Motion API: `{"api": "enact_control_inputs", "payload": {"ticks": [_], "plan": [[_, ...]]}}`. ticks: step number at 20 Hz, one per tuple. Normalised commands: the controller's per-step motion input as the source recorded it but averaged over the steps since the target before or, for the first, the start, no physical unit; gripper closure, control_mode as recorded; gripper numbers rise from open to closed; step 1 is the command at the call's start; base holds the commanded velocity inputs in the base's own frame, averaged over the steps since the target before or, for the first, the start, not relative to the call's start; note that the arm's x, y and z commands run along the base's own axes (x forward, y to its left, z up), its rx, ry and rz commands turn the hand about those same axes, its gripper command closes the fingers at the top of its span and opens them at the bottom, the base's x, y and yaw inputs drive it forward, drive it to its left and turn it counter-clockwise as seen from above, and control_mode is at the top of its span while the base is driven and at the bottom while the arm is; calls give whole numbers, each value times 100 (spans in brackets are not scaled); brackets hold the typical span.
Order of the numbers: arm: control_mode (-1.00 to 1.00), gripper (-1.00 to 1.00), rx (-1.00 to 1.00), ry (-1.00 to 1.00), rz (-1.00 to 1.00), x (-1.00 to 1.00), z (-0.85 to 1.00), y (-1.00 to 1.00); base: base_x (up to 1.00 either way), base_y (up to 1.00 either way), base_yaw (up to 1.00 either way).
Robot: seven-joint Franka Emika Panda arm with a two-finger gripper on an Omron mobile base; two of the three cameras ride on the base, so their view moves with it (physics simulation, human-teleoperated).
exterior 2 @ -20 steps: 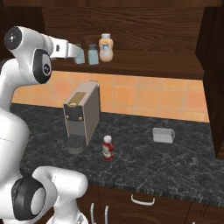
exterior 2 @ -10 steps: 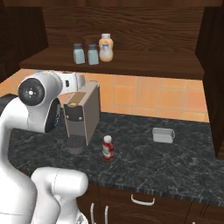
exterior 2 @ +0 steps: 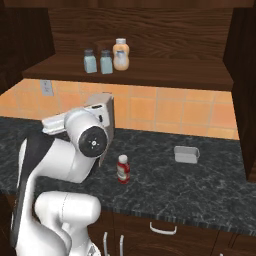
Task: Put the shaker and condiment bottle from the counter next to their counterparts in the cabinet.
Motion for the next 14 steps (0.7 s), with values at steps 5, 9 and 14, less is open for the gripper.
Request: {"api": "enact_control_inputs", "payload": {"ticks": [5,9,14], "plan": [[-100,-100,0,0,40,-37,-55,-33,0,0,0],[-100,-100,-6,4,18,-22,-86,-21,0,0,0],[-100,-100,-9,4,0,-10,-49,-3,0,0,0]]}}
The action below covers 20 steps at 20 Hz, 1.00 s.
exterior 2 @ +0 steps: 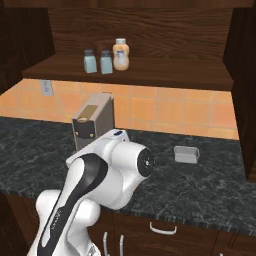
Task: Put the shaker and condiment bottle from the counter next to their counterparts in the cabinet.
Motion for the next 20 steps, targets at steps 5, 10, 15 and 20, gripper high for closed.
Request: {"api": "enact_control_inputs", "payload": {"ticks": [5,10,15,20], "plan": [[-100,-100,0,1,0,6,-42,-17,0,0,0],[-100,-100,0,11,0,38,-56,-48,0,0,0],[-100,-100,0,8,0,49,-23,-12,0,0,0],[-100,-100,0,10,1,49,-31,0,0,0,0]]}}
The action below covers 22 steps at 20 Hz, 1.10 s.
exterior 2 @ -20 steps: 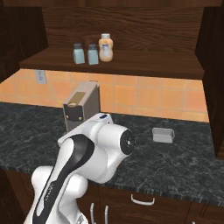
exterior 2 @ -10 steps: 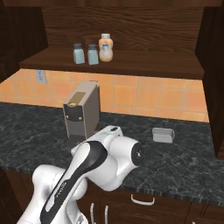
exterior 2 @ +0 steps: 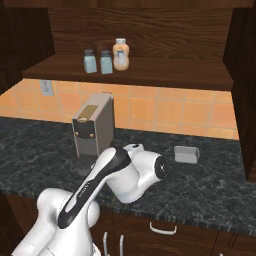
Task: Put the shaker and condiment bottle from the counter next to their counterparts in the cabinet.
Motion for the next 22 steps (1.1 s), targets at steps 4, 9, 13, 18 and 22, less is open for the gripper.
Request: {"api": "enact_control_inputs", "payload": {"ticks": [4,9,13,18,22], "plan": [[-100,-100,-9,22,16,17,-87,-21,0,0,0],[-100,-100,1,4,4,17,-12,-6,0,0,0],[-100,-100,1,0,0,13,0,-5,0,0,0],[-100,-100,2,0,2,0,0,-23,0,0,0],[-100,-100,0,0,1,24,0,-19,0,0,0]]}}
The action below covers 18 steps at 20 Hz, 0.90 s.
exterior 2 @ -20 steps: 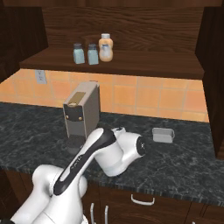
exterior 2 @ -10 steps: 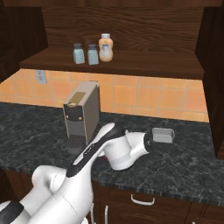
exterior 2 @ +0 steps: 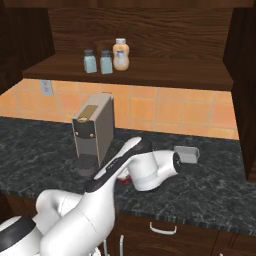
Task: Put the shaker and condiment bottle from the counter next to their counterparts in the cabinet.
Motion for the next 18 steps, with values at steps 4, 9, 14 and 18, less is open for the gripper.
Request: {"api": "enact_control_inputs", "payload": {"ticks": [4,9,14,18], "plan": [[-100,-100,0,0,9,47,-10,-1,0,0,0],[-100,-100,0,0,11,41,-10,0,0,0,0],[-100,-100,0,0,7,29,-8,0,0,0,0],[-100,-100,0,0,5,13,-16,0,0,0,0]]}}
